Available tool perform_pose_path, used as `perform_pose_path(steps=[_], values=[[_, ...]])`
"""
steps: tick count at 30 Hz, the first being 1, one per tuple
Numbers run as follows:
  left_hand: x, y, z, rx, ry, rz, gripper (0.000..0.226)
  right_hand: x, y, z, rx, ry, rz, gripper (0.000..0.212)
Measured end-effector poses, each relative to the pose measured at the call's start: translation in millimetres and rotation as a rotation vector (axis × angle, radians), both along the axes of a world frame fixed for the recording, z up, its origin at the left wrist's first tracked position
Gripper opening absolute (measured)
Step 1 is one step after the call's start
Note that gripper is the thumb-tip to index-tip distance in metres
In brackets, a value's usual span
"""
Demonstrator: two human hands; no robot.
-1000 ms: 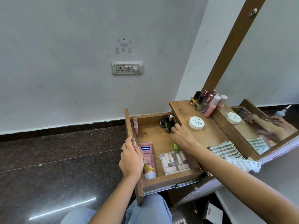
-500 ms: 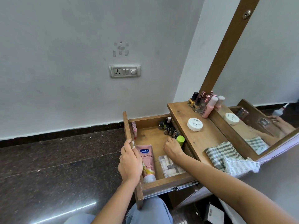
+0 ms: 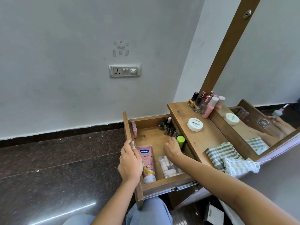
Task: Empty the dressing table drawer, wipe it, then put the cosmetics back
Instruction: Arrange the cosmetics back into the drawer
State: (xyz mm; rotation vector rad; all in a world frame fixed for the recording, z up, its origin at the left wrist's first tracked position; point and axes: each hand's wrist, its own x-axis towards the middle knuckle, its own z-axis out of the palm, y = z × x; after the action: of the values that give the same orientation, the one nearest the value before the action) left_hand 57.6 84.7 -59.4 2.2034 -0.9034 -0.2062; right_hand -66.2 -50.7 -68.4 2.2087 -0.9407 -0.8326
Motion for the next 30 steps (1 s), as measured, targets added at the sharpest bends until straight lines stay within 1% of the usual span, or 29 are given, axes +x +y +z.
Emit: perform_pose_path(steps=[2, 6, 9, 11, 12, 14, 15, 17, 18, 20, 21, 23, 26, 28, 30], values=[[0.0, 0.0, -0.7, -0.005, 0.001, 0.002, 0.037, 1.7, 2.5, 3.4, -0.019, 0.036, 0.005, 0.026], [0.0, 0.0, -1.6, -0.017, -0.001, -0.002, 0.037, 4.7, 1.3, 4.0, -0.018, 0.035, -0.012, 0.026], [0.6, 0.1, -1.2, -0.019, 0.0, 0.003, 0.037, 2.4, 2.4, 11.3, 0.026, -0.028, -0.011, 0.028], [0.8, 0.4, -1.8, -0.023, -0.003, -0.001, 0.036, 2.0, 3.1, 28.7, 0.075, -0.213, 0.026, 0.028], [0.8, 0.4, -2.2, -0.028, -0.005, -0.004, 0.036, 1.3, -0.1, 43.2, 0.095, -0.358, 0.031, 0.029], [0.8, 0.0, -2.0, -0.038, -0.001, -0.009, 0.035, -6.1, -11.9, 78.8, 0.083, -0.724, -0.012, 0.028], [0.8, -0.1, -2.0, -0.039, 0.004, -0.011, 0.035, -14.3, -20.6, 96.0, 0.022, -0.911, -0.036, 0.028], [0.7, 0.4, -1.9, -0.037, 0.008, -0.008, 0.035, -39.7, -39.9, 124.0, -0.179, -1.212, -0.086, 0.027], [0.7, 0.7, -1.8, -0.037, 0.01, -0.006, 0.035, -54.2, -48.9, 134.7, -0.265, -1.322, -0.139, 0.027], [0.4, 1.5, -1.7, -0.043, 0.011, -0.01, 0.035, -79.1, -61.6, 151.4, -0.346, -1.446, -0.29, 0.033], [0.1, 1.8, -1.3, -0.048, 0.011, -0.014, 0.035, -88.5, -66.8, 156.3, -0.363, -1.464, -0.334, 0.036], [-0.3, 1.9, -0.8, -0.05, 0.006, -0.018, 0.035, -100.8, -75.1, 159.9, -0.368, -1.447, -0.348, 0.039], [0.7, 1.2, -2.6, -0.042, -0.003, -0.016, 0.034, -108.2, -81.0, 159.1, -0.285, -1.361, -0.356, 0.045], [0.7, 0.9, -3.0, -0.037, -0.001, -0.013, 0.034, -110.0, -84.4, 157.7, -0.255, -1.254, -0.366, 0.045], [0.8, 0.5, -2.5, -0.037, 0.004, -0.01, 0.035, -109.4, -87.6, 154.8, -0.248, -1.268, -0.394, 0.042]])
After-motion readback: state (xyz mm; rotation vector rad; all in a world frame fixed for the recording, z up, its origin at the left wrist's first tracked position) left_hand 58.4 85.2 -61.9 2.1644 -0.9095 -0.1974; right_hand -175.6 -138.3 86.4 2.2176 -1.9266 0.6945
